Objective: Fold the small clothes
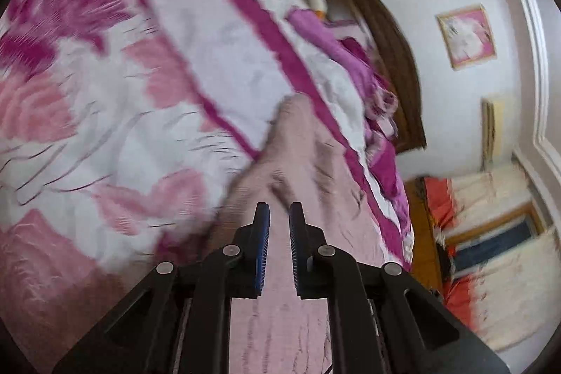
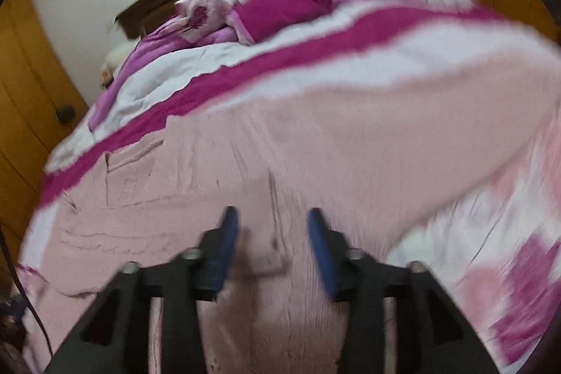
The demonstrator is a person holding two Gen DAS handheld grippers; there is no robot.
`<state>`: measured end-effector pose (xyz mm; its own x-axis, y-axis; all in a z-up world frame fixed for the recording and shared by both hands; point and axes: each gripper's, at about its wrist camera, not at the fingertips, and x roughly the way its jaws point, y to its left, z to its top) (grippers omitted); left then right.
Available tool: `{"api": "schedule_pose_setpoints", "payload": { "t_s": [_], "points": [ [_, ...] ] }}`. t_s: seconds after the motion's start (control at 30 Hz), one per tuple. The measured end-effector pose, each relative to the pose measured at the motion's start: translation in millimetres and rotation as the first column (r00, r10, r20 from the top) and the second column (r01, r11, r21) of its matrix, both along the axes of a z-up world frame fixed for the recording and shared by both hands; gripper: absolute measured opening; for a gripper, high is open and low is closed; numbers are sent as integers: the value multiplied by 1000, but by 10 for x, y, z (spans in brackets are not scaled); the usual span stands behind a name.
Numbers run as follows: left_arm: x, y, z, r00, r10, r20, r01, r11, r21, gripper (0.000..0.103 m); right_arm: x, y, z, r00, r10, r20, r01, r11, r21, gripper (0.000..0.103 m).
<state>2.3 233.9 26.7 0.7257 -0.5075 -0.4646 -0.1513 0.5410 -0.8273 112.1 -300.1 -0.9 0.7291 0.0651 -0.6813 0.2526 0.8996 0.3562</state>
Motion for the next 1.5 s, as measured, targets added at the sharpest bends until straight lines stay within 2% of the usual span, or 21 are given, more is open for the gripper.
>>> {"api": "schedule_pose_setpoints", "payload": {
  "t_s": [0.07, 0.1, 0.13, 0.17, 0.2, 0.23, 0.27, 0.33, 0.37, 0.4, 0.5, 0.63, 0.83, 0.93, 1.0, 1.07, 1.2, 1.27, 1.37, 1.43, 1.5],
  "points": [
    [157, -150, 40, 995, -90, 30, 90, 996, -6, 0, 20, -33, -53, 1000, 14, -6, -14, 998, 64, 51],
    [287, -249, 30, 987, -156, 32, 157, 988, -11, 0, 53, -50, -39, 999, 37, 11, -38, 995, 97, 58],
    [446, -358, -30, 975, -224, -5, 224, 975, -7, 0, 83, -81, -53, 997, 64, 46, -70, 985, 160, 69],
    [585, -426, -129, 966, -245, -82, 247, 969, 4, 0, 92, -112, -103, 996, 60, 67, -74, 973, 218, 71],
    [720, -475, -272, 955, -215, -202, 227, 973, 36, 0, 101, -198, -201, 997, 16, 79, -39, 955, 294, 71],
    [766, -474, -348, 952, -183, -247, 200, 979, 42, 0, 100, -244, -263, 995, -23, 92, -10, 938, 346, 69],
    [791, -445, -415, 958, -139, -250, 149, 989, 22, 0, 89, -268, -293, 993, -53, 108, 8, 926, 379, 67],
    [763, -342, -433, 982, -11, -190, 14, 1000, 14, 0, 120, -234, -269, 995, -48, 93, 12, 936, 353, 53],
    [740, -296, -413, 986, 54, -159, -49, 998, 38, 0, 138, -199, -263, 995, -37, 89, 5, 943, 334, 48],
    [724, -256, -397, 985, 111, -135, -103, 992, 69, 0, 164, -162, -265, 997, -23, 79, -4, 948, 318, 39],
    [737, -260, -422, 983, 133, -124, -119, 987, 107, 0, 221, -97, -276, 998, 36, 46, -48, 955, 294, 8],
    [626, -304, -350, 987, 134, -86, -121, 981, 150, 0, 243, -53, -177, 996, 65, 62, -80, 955, 287, 7],
    [488, -270, -427, 980, 180, -86, -175, 982, 67, 0, 67, -122, 156, 984, 36, 176, -77, 970, 232, 7],
    [281, -268, -416, 977, 205, -61, -206, 979, 0, 0, 179, -24, -36, 997, 45, 61, -53, 990, 134, 7],
    [156, -275, -371, 973, 223, -60, -223, 975, 7, 0, 215, -38, -168, 1000, 28, -6, -27, 990, 135, 7],
    [113, -293, -337, 973, 222, -67, -223, 975, -4, 0, 138, -96, -131, 1000, 4, 6, -5, 989, 150, 7],
    [117, -403, -213, 980, 175, -91, -174, 984, 22, 0, -10, -22, 61, 999, -4, 33, 3, 999, 37, 7],
    [137, -454, -132, 986, 142, -88, -141, 990, 11, 0, -62, 10, 97, 1000, -8, 29, 8, 1000, 19, 7],
    [52, -526, -36, 985, 150, -86, -147, 988, 40, 0, -85, 15, 71, 999, -30, 27, 31, 999, -9, 10],
    [6, -580, -5, 985, 145, -96, -142, 989, 32, 0, -26, -18, -43, 998, -48, -32, 47, 999, -27, 12],
    [-1, -672, 58, 983, 143, -115, -138, 989, 51, 0, -16, -85, -95, 999, -18, -50, 19, 1000, 15, 14]
  ]
}}
